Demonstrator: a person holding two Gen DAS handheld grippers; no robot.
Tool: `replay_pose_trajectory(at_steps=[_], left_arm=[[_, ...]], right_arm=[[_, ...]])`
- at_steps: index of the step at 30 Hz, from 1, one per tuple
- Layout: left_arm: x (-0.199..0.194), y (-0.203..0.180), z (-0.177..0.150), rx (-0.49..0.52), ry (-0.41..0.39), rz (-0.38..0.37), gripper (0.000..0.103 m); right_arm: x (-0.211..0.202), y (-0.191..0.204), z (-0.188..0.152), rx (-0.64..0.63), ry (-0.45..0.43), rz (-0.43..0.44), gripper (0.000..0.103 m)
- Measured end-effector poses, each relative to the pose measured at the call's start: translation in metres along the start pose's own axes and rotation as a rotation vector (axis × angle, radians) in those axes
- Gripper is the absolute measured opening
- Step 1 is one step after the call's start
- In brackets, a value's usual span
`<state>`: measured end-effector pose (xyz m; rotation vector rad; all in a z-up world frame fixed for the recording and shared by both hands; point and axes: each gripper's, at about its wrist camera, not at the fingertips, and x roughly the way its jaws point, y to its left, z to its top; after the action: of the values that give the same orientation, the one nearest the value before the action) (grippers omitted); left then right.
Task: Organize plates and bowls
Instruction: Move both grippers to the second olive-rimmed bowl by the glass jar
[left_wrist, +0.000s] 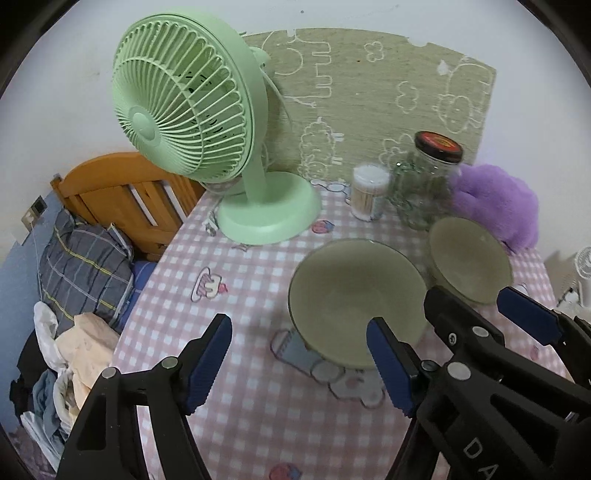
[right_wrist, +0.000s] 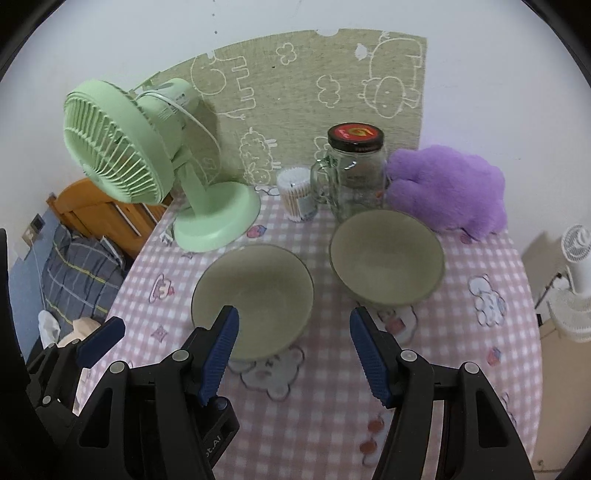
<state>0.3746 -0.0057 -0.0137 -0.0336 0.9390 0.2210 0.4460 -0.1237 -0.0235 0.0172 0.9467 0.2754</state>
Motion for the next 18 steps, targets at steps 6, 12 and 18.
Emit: replay_pose_trajectory(at_steps=[6, 12, 18], left_arm=[[0.027, -0.001, 0.006, -0.004, 0.022, 0.016, 0.070], [0.052, 0.000, 0.009, -0.018, 0.030, 0.030, 0.070], [0.071, -0.002, 0.010, -0.039, 0.055, 0.017, 0.069]], right_arm=[[0.033, -0.002, 0.011, 0.010, 0.022, 0.006, 0.066], [0.059, -0.003, 0.015, 0.019, 0.038, 0.005, 0.064], [0.078, -0.007, 0.016, 0.041, 0.037, -0.009, 0.064]])
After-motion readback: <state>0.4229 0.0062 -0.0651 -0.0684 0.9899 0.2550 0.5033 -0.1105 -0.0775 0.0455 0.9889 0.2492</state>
